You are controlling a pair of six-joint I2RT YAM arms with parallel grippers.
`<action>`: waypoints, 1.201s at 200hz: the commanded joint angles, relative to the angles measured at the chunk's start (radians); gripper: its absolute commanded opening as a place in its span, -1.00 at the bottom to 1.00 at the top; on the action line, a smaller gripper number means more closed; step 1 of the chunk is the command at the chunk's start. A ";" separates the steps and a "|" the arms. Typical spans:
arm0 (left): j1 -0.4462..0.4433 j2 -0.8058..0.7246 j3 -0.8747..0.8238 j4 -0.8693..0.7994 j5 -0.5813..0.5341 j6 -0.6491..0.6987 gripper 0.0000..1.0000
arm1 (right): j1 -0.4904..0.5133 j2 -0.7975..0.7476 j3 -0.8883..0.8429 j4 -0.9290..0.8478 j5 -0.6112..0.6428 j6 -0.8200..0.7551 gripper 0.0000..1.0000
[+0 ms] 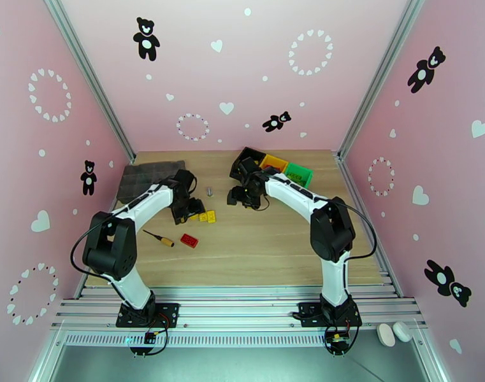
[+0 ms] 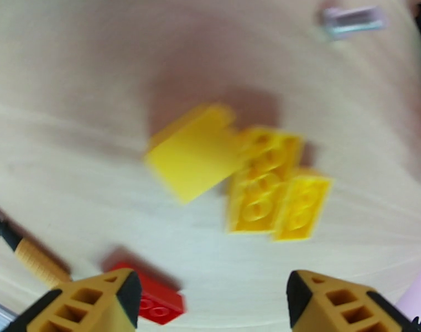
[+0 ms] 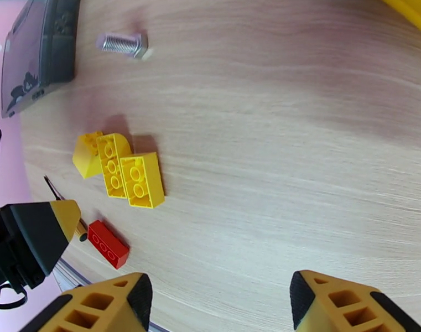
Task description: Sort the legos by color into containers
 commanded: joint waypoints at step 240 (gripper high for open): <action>0.080 0.422 0.375 -0.043 -0.081 0.196 0.16 | 0.001 0.011 0.027 -0.041 0.014 0.008 0.35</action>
